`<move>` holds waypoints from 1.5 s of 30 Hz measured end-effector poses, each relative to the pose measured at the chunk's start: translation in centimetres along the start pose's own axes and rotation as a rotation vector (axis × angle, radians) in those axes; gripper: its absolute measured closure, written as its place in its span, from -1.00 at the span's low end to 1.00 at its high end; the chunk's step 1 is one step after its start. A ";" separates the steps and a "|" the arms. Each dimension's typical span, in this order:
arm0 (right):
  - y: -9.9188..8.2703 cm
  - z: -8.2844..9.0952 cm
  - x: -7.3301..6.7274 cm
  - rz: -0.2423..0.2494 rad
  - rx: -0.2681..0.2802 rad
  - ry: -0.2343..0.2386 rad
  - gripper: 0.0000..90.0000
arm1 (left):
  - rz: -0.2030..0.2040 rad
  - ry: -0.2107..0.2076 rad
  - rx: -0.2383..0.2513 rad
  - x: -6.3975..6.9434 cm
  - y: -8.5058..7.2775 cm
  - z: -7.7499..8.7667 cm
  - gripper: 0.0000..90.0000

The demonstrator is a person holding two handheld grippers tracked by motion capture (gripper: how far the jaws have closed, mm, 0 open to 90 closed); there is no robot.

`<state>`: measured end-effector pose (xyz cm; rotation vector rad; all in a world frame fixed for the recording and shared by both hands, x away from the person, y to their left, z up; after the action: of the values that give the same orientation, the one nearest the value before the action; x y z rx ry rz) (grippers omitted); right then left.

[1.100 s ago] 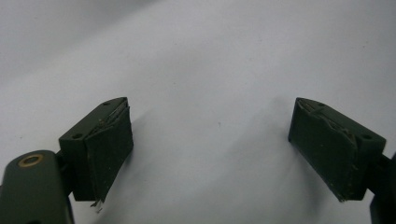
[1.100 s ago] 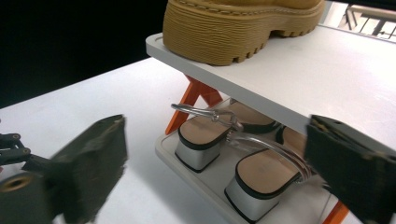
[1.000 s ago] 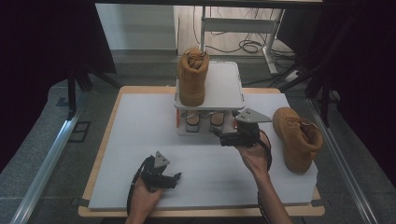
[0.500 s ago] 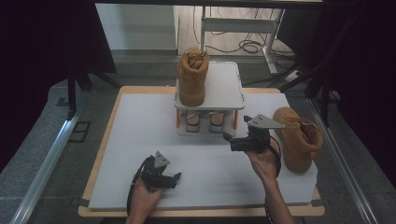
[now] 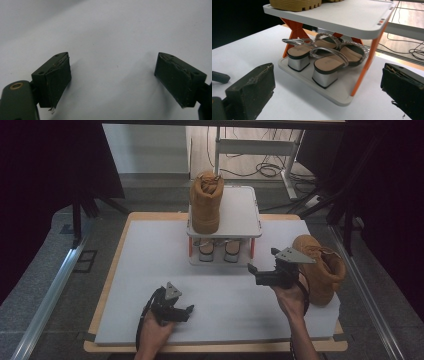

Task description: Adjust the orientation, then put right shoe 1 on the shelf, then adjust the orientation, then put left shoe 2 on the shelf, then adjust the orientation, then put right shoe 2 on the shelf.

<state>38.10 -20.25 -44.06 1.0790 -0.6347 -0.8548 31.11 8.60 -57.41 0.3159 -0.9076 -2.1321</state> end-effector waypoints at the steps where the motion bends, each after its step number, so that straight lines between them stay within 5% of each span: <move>1: -0.1 0.2 0.1 -0.007 -0.004 -0.003 -1.00 | 0.000 0.001 -0.003 0.0 0.0 0.0 -0.70; 26: -1.3 4.6 3.5 -0.014 0.027 -0.122 -1.00 | 0.003 0.000 -0.003 0.0 0.0 0.0 -0.70; 45: -1.6 7.8 6.9 -0.065 0.048 -0.220 -1.00 | 0.003 -0.001 -0.004 0.0 0.0 0.0 -0.70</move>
<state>35.13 -30.27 -42.47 1.0618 -0.8100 -1.0283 31.09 8.61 -57.41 0.3118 -0.9038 -2.1310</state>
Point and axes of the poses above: each handheld gripper's, and its own axes: z roughly backward along the jaws, y roughly out of its top, x roughly to its right, the point moved 7 cm from there along -z, roughly forward along the jaws, and after that the axes turned 4 degrees about -y, right-handed, at the moved point
